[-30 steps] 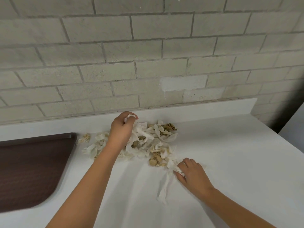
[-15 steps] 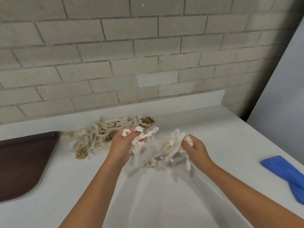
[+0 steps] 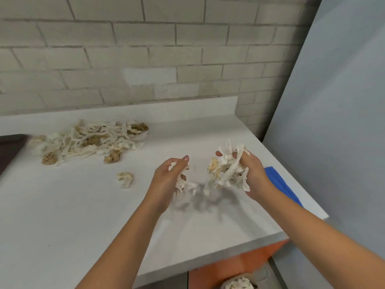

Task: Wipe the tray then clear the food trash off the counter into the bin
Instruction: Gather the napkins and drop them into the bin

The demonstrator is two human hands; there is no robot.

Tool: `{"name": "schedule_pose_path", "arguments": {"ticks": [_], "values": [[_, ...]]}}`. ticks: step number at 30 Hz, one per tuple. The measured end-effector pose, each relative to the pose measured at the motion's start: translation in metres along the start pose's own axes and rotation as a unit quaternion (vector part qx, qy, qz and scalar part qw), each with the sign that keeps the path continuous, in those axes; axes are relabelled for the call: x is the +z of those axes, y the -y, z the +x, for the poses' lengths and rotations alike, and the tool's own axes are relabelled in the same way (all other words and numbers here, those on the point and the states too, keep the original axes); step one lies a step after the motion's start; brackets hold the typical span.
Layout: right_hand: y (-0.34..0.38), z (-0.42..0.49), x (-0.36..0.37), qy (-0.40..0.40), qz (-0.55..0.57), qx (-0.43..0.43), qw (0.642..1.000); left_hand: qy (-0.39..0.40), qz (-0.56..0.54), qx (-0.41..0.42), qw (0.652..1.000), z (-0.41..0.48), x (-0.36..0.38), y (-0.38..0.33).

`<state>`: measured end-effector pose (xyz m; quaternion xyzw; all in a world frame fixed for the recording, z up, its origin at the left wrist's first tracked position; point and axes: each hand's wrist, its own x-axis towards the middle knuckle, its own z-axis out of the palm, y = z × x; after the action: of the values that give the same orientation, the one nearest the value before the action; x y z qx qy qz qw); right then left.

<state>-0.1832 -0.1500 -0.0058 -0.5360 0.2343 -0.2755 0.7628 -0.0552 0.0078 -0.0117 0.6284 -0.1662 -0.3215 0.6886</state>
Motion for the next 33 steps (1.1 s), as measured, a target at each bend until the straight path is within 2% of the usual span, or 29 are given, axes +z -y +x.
{"name": "schedule_pose_path", "arguments": {"ticks": [5, 8, 13, 17, 20, 26, 33], "values": [[0.006, -0.044, -0.047, -0.003, -0.018, -0.025, 1.0, 0.08, 0.061, 0.042, 0.994, -0.051, 0.074, 0.025], [0.002, -0.067, -0.067, -0.019, -0.035, -0.048, 0.998, 0.095, 0.093, 0.061, 0.989, -0.069, 0.11, 0.042], [-0.012, -0.099, -0.099, -0.084, -0.066, -0.068, 0.992, 0.177, 0.119, 0.041, 0.976, -0.08, 0.139, 0.069], [-0.038, -0.132, -0.13, -0.164, -0.117, -0.044, 0.979, 0.276, 0.168, 0.008, 0.946, -0.084, 0.145, 0.106], [-0.071, -0.155, -0.15, -0.211, -0.105, -0.027, 0.971, 0.306, 0.198, -0.002, 0.931, -0.085, 0.144, 0.149], [-0.162, -0.183, -0.206, -0.245, -0.101, 0.022, 0.964, 0.339, 0.218, -0.047, 0.914, -0.075, 0.149, 0.251], [-0.283, -0.185, -0.286, -0.256, -0.115, 0.047, 0.959, 0.317, 0.214, -0.104, 0.918, -0.034, 0.165, 0.405]]}}
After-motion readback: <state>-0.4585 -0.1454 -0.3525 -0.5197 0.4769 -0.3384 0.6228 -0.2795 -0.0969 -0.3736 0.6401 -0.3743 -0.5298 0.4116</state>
